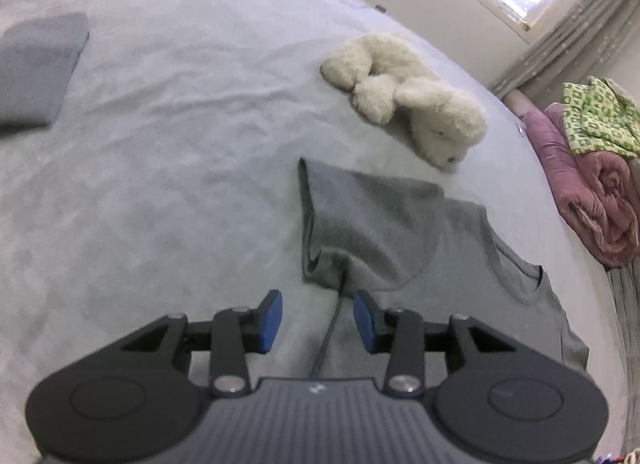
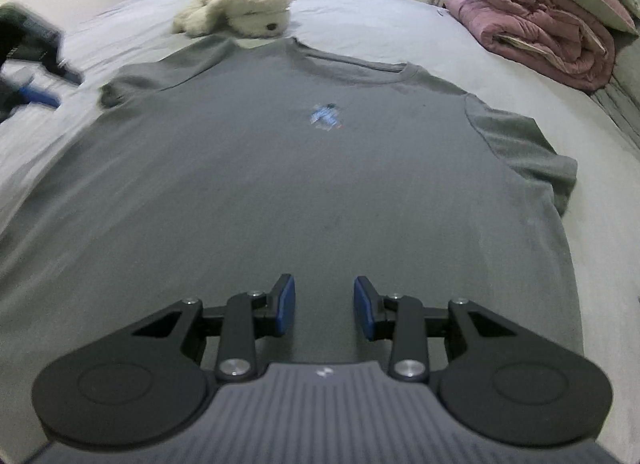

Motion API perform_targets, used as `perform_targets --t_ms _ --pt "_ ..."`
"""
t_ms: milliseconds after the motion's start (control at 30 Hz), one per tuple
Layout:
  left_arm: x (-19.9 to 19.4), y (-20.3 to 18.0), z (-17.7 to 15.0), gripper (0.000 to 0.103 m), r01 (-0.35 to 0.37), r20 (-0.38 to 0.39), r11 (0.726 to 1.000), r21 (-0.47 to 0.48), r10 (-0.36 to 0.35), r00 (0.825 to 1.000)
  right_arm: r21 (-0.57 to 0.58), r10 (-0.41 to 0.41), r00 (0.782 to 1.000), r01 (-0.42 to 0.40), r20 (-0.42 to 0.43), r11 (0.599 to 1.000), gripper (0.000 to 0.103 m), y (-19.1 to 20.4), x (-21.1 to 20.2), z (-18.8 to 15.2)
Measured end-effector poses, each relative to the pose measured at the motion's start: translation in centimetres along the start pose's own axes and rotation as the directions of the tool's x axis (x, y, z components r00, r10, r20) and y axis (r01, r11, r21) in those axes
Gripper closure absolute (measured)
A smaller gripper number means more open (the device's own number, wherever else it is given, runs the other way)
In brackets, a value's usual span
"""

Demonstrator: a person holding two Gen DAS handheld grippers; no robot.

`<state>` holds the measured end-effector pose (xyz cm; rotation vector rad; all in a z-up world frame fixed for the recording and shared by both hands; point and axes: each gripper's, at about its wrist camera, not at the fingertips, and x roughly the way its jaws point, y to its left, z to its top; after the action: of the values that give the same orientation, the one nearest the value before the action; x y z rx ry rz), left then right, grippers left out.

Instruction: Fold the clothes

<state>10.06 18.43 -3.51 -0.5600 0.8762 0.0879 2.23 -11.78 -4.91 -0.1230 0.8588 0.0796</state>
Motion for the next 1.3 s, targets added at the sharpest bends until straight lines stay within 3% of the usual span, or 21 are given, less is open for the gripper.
perform_targets --t_ms 67,233,333,500,533,600,700,800,867,933,1000,1100,1133,1167,1200,1233,1300 --pt "0.6 -0.1 -0.2 0.063 0.019 -0.023 1.000 -0.002 -0.019 1.000 0.023 -0.003 1.000 0.003 -0.003 1.000 0.066 -1.5 1.3 1.3" --pt "1.0 0.0 -0.2 0.063 -0.025 -0.005 1.000 0.006 0.025 1.000 0.041 -0.011 0.999 0.010 0.042 0.999 0.066 -6.8 4.2 5.1" --pt "1.1 0.1 0.0 0.063 0.022 -0.011 0.999 -0.039 -0.022 1.000 0.142 0.018 0.998 -0.027 0.065 0.989 0.066 -12.0 6.8 7.1" --pt "1.7 -0.7 -0.4 0.063 -0.028 -0.004 1.000 0.009 0.028 1.000 0.178 -0.175 0.985 0.173 -0.007 0.969 0.072 -18.8 9.0 6.4" --pt "2.0 -0.6 -0.5 0.063 -0.028 -0.018 1.000 0.004 0.028 0.999 0.204 -0.190 0.982 0.189 -0.016 0.961 0.070 -19.9 8.6 6.1" --pt "2.7 -0.4 -0.4 0.063 -0.028 -0.039 0.999 -0.020 0.027 0.999 0.212 -0.219 0.976 0.214 -0.001 0.954 0.058 -20.3 7.8 6.5" --pt "2.8 -0.9 -0.4 0.063 -0.041 -0.021 0.999 0.003 0.041 0.999 0.217 -0.259 0.966 0.247 0.027 0.944 0.062 -20.6 6.8 7.2" --pt "2.7 -1.0 -0.5 0.062 -0.068 -0.001 0.997 0.035 0.068 0.998 0.156 -0.163 0.973 0.137 0.164 0.978 0.062 -17.7 7.2 10.7" --pt "2.9 -0.6 -0.5 0.062 -0.079 -0.001 0.997 0.027 0.079 0.997 0.112 -0.056 0.978 0.034 0.200 0.993 0.068 -15.9 8.9 12.7" --pt "3.0 -0.2 -0.5 0.062 -0.080 -0.005 0.997 0.017 0.081 0.997 0.072 0.044 0.987 -0.055 0.153 0.996 0.068 -14.7 11.8 14.5" --pt "3.2 0.0 -0.5 0.062 -0.083 -0.008 0.996 0.015 0.083 0.997 0.053 0.083 0.993 -0.088 0.089 0.995 0.068 -14.6 14.6 15.6" --pt "3.0 0.1 -0.3 0.062 -0.077 -0.008 0.997 0.016 0.077 0.997 0.054 -0.006 0.999 0.004 0.035 0.999 0.071 -16.8 16.9 16.2" --pt "2.9 0.1 -0.2 0.062 -0.075 -0.008 0.997 0.015 0.075 0.997 0.106 -0.013 0.999 0.008 0.039 0.994 0.090 -18.3 16.8 16.0" --pt "2.8 0.2 -0.1 0.062 -0.071 -0.007 0.997 0.009 0.071 0.997 0.159 -0.033 0.999 0.027 0.039 0.987 0.093 -19.8 16.6 15.8" --pt "2.7 0.3 0.1 0.062 -0.067 -0.007 0.998 0.003 0.067 0.998 0.207 -0.121 0.992 0.115 0.017 0.972 0.093 -21.1 16.4 15.4" --pt "2.5 0.4 0.1 0.062 -0.066 -0.005 0.998 -0.003 0.066 0.998 0.221 -0.233 0.972 0.229 -0.007 0.948 0.093 -22.1 16.3 15.0" --pt "2.3 0.6 0.3 0.062 -0.065 -0.002 0.998 -0.014 0.065 0.998 0.221 -0.347 0.937 0.345 -0.031 0.912 0.091 -23.2 15.9 14.3"
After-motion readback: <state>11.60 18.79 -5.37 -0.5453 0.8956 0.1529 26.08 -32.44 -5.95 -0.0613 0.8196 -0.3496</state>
